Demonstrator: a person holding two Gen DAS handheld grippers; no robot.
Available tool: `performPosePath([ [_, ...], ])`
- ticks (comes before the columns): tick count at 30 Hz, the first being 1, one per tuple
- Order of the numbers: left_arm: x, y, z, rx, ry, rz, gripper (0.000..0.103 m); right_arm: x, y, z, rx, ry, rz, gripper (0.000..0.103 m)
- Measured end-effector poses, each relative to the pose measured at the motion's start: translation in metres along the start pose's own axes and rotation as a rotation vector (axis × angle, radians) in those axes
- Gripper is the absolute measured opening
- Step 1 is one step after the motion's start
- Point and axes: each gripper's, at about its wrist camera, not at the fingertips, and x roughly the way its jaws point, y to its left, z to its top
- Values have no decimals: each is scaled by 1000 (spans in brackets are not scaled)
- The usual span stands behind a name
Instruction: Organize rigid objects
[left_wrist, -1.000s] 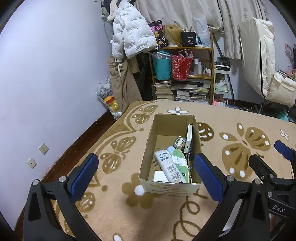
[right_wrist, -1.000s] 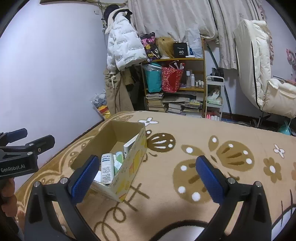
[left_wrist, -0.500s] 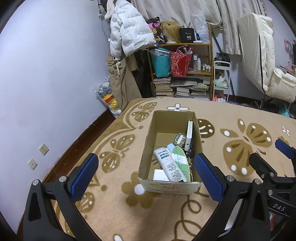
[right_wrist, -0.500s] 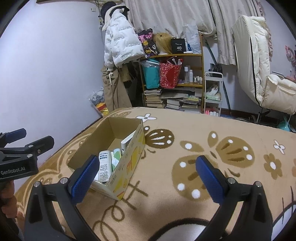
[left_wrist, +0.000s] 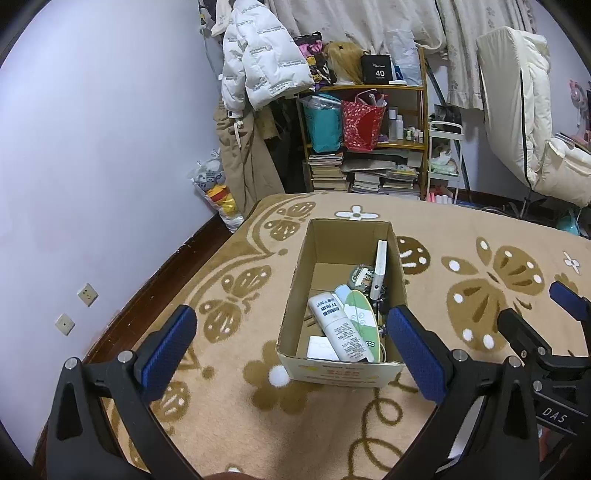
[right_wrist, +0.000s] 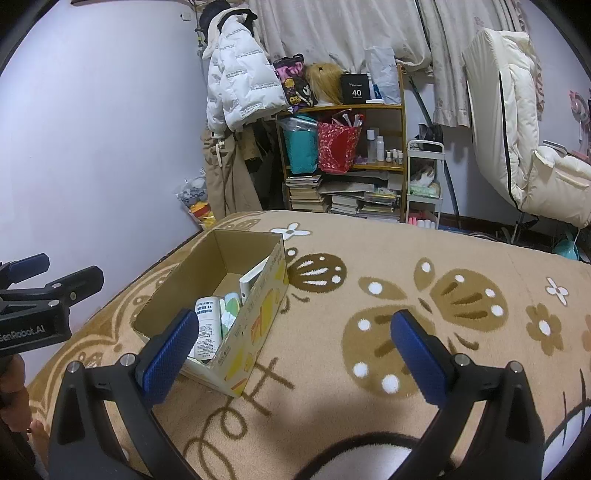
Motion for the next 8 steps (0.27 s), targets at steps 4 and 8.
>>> performPosePath([
  [4, -2, 0, 0, 6, -8, 3, 102, 0, -1, 0, -1, 0, 2, 103],
  [8, -3, 1, -1, 0, 1, 2, 102, 0, -1, 0, -1, 1, 2, 103],
])
